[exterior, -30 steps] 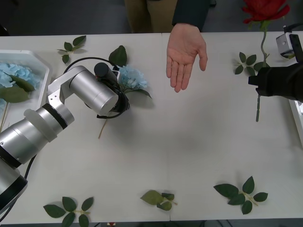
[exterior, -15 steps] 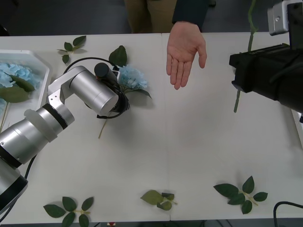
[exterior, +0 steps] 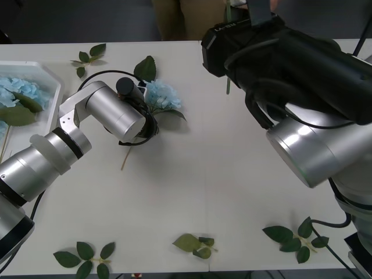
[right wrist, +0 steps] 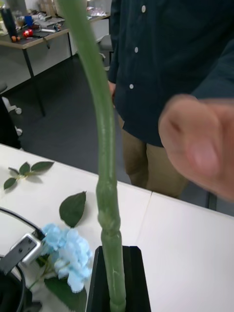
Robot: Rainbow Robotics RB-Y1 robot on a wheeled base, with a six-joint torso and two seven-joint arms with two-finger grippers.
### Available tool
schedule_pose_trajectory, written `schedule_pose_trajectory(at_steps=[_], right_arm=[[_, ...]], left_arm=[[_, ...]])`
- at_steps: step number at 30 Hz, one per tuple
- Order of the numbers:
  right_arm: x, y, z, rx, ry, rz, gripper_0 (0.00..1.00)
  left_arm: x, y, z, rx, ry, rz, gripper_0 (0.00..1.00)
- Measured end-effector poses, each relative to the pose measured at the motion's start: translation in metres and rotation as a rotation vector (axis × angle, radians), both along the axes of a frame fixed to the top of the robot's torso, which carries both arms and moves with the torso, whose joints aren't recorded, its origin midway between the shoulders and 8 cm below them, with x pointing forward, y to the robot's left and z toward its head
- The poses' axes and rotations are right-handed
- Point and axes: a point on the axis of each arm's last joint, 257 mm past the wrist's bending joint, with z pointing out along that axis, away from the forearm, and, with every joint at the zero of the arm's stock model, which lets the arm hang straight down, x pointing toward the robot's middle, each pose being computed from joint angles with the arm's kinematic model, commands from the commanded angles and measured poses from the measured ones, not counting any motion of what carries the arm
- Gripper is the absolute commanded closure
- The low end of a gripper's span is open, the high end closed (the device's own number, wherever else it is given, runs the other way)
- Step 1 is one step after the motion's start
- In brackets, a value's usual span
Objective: Place the red flowers into the right box and the blue flowers into the left box. If a person shows an open palm, hand one flower to the person first, then continue sorting.
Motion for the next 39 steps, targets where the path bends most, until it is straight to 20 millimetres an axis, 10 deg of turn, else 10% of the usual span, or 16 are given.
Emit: schedule_pose_trajectory(at_steps=[14,19,21,35,36,39], right_arm=[[0.032,0.007,-0.006,0.006,-0.009,-0.01,0.96],[0.032,0.007,-0.006,0.006,-0.009,-0.01,0.18],[0.032,0.007,-0.006,0.006,-0.009,-0.01,0.09],[0.018,0.005,-0.004,0.023,0.0,0.031,0.07],[0.012,0.003,-0.005,0.026,0.004,0.045,0.08],[-0.006,-0.009,-0.008,0.034,0.026,0.084,0.07]], left_arm=[[0.001,0.001,0.001,0.006,-0.004,0.0,0.0],[0.001,0.002,0.001,0.007,-0.005,0.0,0.0],[0.001,0.002,0.001,0.008,-0.006,0.0,0.0],[0.002,0.003,0.001,0.012,-0.009,0.0,0.0],[0.002,0.003,0.001,0.014,-0.01,0.001,0.09],[0.003,0.004,0.002,0.02,-0.015,0.001,0.81]])
